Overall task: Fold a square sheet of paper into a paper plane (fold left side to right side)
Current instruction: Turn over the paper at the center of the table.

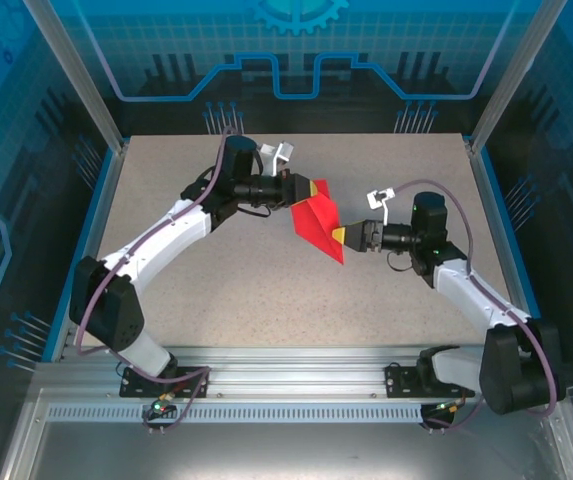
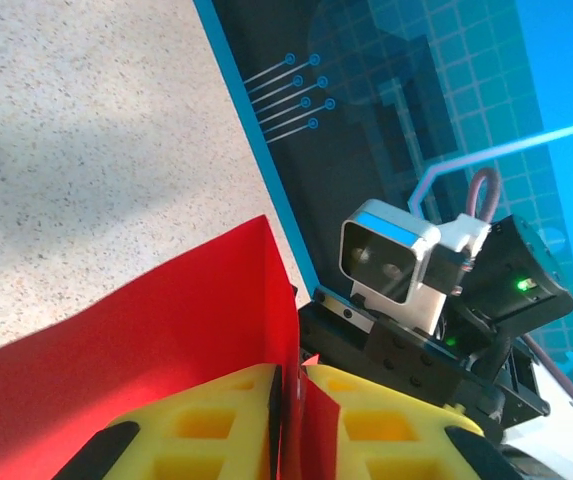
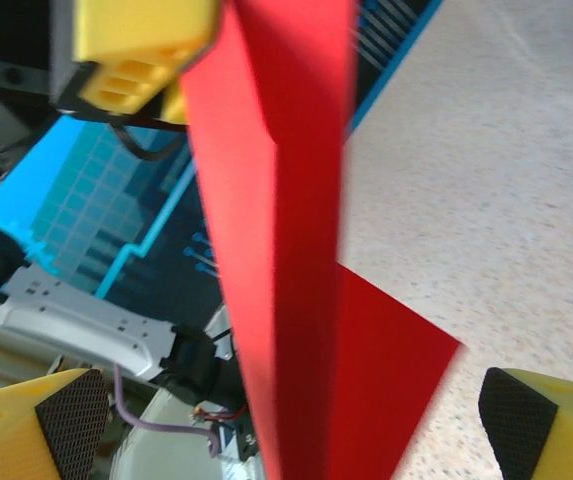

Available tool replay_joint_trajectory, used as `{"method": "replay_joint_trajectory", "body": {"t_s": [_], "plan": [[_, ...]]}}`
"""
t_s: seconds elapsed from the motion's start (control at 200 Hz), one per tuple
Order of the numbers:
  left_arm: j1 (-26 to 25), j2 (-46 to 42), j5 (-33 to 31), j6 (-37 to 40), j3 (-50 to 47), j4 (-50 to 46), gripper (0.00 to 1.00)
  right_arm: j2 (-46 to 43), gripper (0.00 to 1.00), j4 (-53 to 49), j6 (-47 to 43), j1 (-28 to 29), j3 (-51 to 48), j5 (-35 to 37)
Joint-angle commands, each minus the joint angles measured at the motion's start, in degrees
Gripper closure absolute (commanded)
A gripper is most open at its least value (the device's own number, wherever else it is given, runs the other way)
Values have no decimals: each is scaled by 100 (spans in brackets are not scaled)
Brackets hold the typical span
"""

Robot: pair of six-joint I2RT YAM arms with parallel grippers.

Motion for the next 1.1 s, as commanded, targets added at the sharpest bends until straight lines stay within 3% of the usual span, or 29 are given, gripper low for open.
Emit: {"method": "replay_joint_trajectory", "body": {"t_s": [0.0, 0.17, 0.355, 0.56, 0.725, 1.09], "plan": [[28, -161, 453, -131, 25, 201, 82, 134, 1, 493, 339, 290, 296, -269], [30, -189, 780, -342, -60, 608, 83, 227, 2, 943, 711, 453, 287, -61], [32, -195, 785, -296, -52, 554, 83, 73, 1, 249, 275, 355, 248, 134], [31, -223, 783, -238, -22, 448, 83, -64, 1, 81, 232, -71, -48, 60], [31, -219, 771, -229, -21, 438, 82, -241, 1, -30, 193, -99, -144, -40], [26, -164, 865, -343, 6, 610, 82, -221, 1, 404, 774, 529, -365, 136]]}}
